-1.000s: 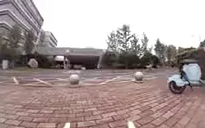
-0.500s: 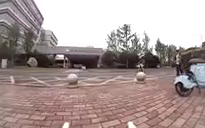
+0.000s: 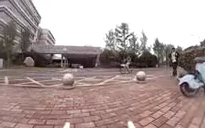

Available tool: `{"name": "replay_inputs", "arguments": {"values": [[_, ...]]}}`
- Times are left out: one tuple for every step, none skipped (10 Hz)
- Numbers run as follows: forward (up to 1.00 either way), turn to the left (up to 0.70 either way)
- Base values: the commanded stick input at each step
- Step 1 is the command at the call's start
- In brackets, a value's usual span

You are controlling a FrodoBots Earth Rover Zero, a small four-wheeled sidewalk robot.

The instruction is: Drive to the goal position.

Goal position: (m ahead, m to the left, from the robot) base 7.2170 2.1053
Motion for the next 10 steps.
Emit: {"name": "replay_inputs", "arguments": {"values": [[0.45,-0.27],[0.45,-0.27],[0.45,-0.27],[0.45,-0.27],[0.45,-0.27],[0.45,-0.27],[0.45,-0.27],[0.45,-0.27],[0.45,-0.27],[0.45,-0.27]]}}
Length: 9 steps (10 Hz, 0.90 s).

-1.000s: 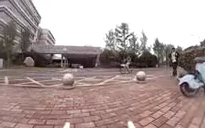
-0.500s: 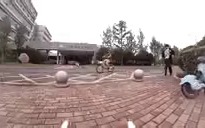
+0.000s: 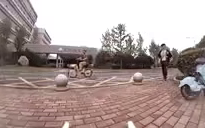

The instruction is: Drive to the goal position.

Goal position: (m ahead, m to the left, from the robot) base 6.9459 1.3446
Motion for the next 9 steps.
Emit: {"name": "replay_inputs", "arguments": {"values": [[0.45,-0.27],[0.45,-0.27],[0.45,-0.27],[0.45,-0.27],[0.45,-0.27],[0.45,-0.27],[0.45,-0.27],[0.45,-0.27],[0.45,-0.27]]}}
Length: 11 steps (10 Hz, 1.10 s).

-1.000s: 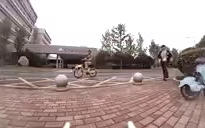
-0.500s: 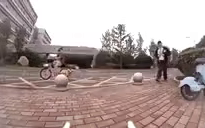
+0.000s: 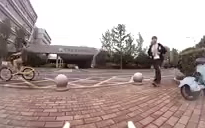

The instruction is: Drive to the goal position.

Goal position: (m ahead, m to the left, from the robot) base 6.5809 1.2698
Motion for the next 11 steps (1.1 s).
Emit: {"name": "replay_inputs", "arguments": {"values": [[0.45,-0.27],[0.45,-0.27],[0.45,-0.27],[0.45,-0.27],[0.45,-0.27],[0.45,-0.27],[0.45,-0.27],[0.45,-0.27],[0.45,-0.27],[0.45,-0.27],[0.45,-0.27]]}}
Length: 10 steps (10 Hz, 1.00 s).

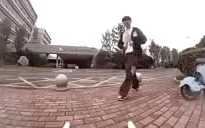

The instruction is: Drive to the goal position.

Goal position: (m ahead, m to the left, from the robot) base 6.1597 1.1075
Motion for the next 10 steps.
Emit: {"name": "replay_inputs", "arguments": {"values": [[0.45,-0.27],[0.45,-0.27],[0.45,-0.27],[0.45,-0.27],[0.45,-0.27],[0.45,-0.27],[0.45,-0.27],[0.45,-0.14],[0.45,0.00],[0.45,0.00]]}}
